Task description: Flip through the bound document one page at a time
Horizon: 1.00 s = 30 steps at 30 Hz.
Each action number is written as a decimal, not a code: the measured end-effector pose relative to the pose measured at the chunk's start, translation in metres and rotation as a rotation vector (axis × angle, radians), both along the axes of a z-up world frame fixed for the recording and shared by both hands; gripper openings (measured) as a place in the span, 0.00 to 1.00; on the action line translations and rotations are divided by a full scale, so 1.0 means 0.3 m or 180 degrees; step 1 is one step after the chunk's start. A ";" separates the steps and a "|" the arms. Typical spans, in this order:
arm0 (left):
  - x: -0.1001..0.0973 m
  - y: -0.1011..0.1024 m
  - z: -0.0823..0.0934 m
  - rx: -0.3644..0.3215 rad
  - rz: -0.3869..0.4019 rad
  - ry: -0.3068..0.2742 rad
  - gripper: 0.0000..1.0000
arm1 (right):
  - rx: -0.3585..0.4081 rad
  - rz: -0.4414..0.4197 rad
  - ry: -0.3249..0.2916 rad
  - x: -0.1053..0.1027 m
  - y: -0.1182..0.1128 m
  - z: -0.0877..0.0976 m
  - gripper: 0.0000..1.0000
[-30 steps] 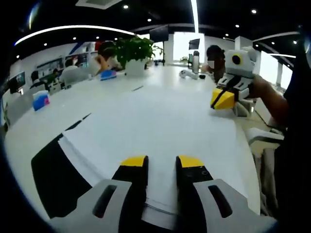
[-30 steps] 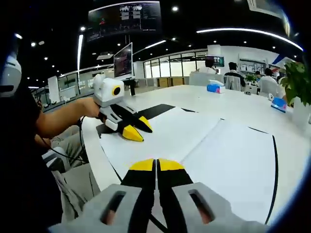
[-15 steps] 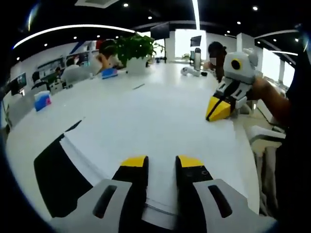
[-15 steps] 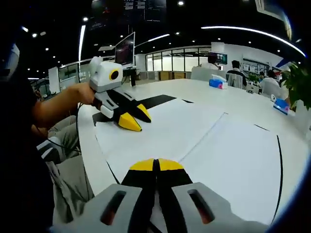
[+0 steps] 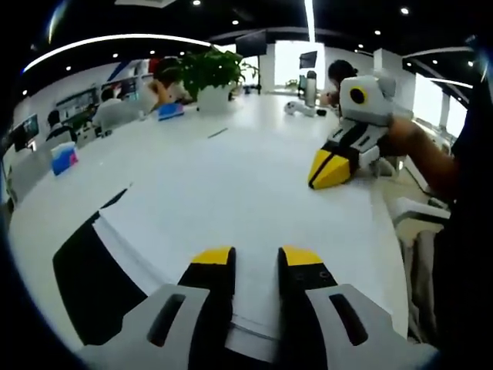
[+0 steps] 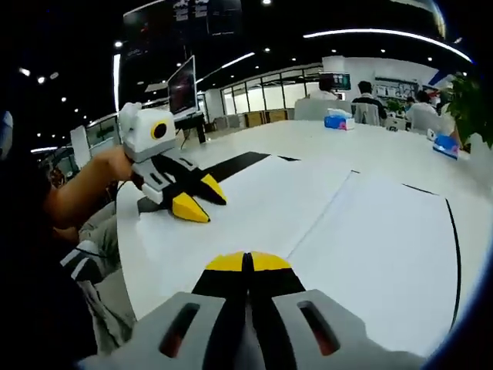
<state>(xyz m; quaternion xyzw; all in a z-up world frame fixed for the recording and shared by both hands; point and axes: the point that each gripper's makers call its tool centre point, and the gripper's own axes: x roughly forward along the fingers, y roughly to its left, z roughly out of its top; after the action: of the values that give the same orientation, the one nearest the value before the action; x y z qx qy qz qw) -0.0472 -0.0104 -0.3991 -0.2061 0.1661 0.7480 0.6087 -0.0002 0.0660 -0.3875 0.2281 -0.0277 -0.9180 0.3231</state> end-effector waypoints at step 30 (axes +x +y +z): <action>0.006 0.003 0.005 0.0001 -0.0016 -0.0013 0.22 | -0.0334 -0.0228 -0.0264 -0.227 0.047 0.019 0.02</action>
<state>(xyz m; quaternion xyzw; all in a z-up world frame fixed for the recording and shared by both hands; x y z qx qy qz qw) -0.0452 -0.0097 -0.3977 -0.2071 0.1653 0.7461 0.6109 -0.0682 0.0800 -0.3817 0.2475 -0.0973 -0.9161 0.3001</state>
